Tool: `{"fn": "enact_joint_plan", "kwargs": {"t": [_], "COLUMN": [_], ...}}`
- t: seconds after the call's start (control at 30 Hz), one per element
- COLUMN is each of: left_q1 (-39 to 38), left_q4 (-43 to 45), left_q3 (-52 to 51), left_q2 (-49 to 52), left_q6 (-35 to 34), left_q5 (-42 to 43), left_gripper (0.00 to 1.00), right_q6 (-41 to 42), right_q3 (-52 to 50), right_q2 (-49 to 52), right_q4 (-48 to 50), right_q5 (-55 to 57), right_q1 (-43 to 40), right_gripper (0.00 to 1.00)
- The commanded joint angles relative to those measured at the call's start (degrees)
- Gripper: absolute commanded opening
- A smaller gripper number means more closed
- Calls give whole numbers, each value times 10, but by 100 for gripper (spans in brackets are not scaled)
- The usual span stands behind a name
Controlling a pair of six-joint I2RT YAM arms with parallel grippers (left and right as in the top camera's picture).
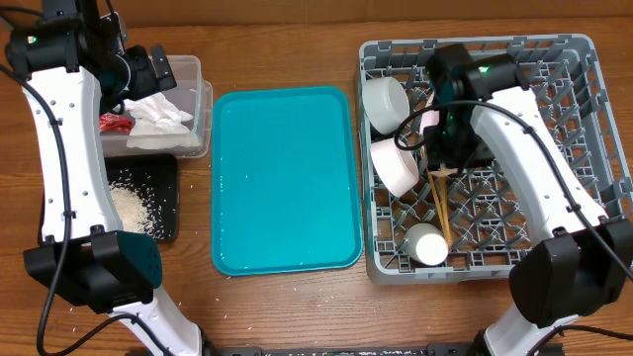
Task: Sort waste into correct bins and load items into the dishwasher
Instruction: 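Carry second chopstick into the rack with right gripper and release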
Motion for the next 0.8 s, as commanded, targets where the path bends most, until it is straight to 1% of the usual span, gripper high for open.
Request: {"fn": "enact_joint_plan", "kwargs": {"t": [0.0, 0.13, 0.23, 0.3, 0.4, 0.43, 0.5, 0.57, 0.67, 0.77], "left_q1": [-5, -5, -5, -5, -5, -5, -5, -5, -5, -5], "left_q4": [1, 0, 1, 1, 0, 1, 1, 1, 1, 1], "left_q3": [12, 12, 12, 12, 12, 12, 12, 12, 12, 12], "left_q2": [0, 0, 0, 0, 0, 0, 0, 0, 0, 0], "left_q6": [-2, -2, -2, -2, -2, -2, -2, -2, -2, -2], "left_q5": [-2, -2, -2, -2, -2, -2, -2, -2, -2, -2], "left_gripper": [100, 100, 100, 100, 100, 100, 100, 100, 100, 100], "right_q6": [-11, -10, -10, -8, 23, 42, 69, 79, 73, 40], "right_q3": [-2, 21, 98, 156, 263, 306, 356, 402, 422, 421], "right_q2": [-8, -8, -11, -13, -14, -16, -17, -17, -17, -17], "right_q4": [5, 3, -23, -46, -79, -79, -76, -63, -66, -79], "right_q5": [0, -16, -45, -51, -68, -90, -141, -189, -185, -177], "right_q1": [1, 1, 2, 3, 5, 7, 9, 10, 10, 9], "right_gripper": [64, 64, 64, 67, 79, 100, 100, 100, 100, 100]}}
